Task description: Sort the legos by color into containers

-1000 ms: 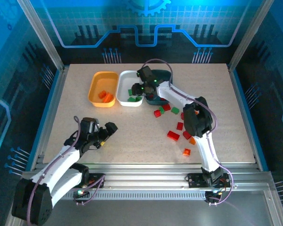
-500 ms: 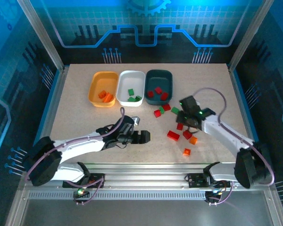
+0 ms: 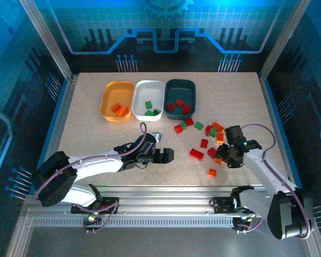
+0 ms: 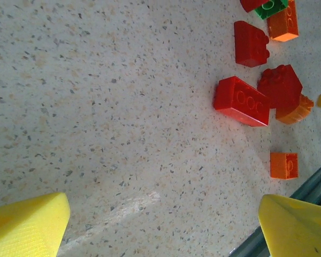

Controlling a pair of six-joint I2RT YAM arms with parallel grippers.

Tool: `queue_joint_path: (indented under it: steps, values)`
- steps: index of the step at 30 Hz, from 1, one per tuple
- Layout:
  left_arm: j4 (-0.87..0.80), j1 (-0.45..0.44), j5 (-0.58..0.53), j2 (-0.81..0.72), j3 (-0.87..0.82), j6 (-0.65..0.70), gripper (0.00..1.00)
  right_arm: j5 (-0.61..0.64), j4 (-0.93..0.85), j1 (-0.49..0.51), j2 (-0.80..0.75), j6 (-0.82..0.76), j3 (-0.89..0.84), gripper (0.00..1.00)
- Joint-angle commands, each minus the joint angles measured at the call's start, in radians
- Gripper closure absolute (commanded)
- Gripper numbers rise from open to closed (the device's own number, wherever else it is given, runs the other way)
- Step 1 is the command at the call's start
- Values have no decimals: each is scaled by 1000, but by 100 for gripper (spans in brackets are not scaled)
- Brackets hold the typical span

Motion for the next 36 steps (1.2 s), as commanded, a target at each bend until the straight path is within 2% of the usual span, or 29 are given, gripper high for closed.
queue_joint_path:
  steps: [1,12,17,20,23,25,28,32,36]
  values:
    - [0,-2,-46,-44,-35,-27,7,-74,23,-12,36,-39,-18,44]
    - [-8,-1,-71,-60,-49,-34,6,-47,92,-13,190,-66,10,45]
    - [-33,4,-94,-88,-60,-34,6,-57,120,-13,212,-69,11,63]
    - [-62,45,-87,-140,-74,-35,5,-23,85,3,140,-70,16,68]
    - [-89,164,-20,-215,-106,-77,1,36,18,43,15,-57,50,70]
    - [-103,294,52,-267,-136,-114,1,63,-8,97,-48,-56,102,70]
    - [-141,518,122,-358,-181,-188,1,83,37,255,-33,-49,214,70]
    - [-205,770,151,-496,-258,-313,1,82,196,493,196,-133,416,72]
    - [-250,945,224,-648,-371,-411,1,32,305,590,507,-224,677,73]
